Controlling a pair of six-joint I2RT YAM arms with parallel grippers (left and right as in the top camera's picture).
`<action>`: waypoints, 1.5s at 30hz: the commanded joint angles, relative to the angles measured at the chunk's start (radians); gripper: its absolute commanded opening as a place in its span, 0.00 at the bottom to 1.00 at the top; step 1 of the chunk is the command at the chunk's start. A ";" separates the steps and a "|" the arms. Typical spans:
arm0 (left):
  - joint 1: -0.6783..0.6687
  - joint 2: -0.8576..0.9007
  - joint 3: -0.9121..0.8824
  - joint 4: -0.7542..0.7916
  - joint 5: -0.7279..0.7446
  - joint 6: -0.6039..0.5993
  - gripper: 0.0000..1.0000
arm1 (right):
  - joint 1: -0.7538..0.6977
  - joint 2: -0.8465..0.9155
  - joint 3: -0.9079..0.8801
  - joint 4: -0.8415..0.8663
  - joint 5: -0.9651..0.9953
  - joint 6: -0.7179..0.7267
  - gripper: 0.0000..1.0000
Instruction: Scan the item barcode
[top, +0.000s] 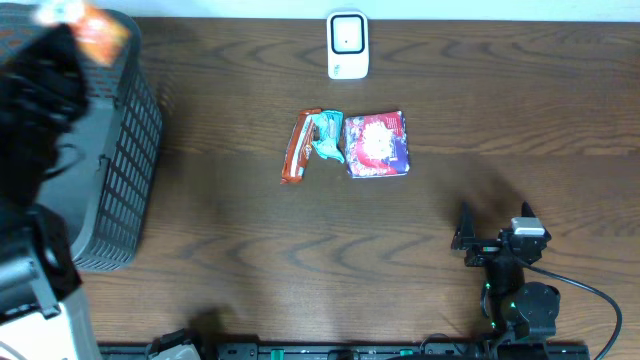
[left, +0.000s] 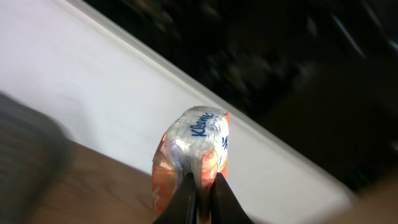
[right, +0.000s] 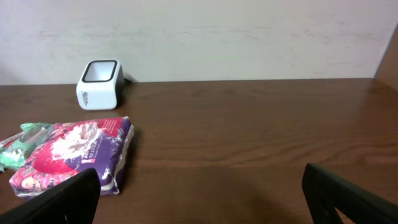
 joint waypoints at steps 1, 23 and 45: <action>-0.138 0.050 -0.001 -0.034 0.045 0.079 0.07 | 0.000 -0.002 -0.001 -0.004 0.002 0.010 0.99; -0.633 0.745 -0.016 -0.146 -0.190 0.298 0.07 | 0.000 -0.002 -0.001 -0.004 0.002 0.010 0.99; -0.388 0.518 0.108 -0.029 -0.191 0.297 0.61 | 0.000 -0.001 -0.001 -0.004 0.002 0.010 0.99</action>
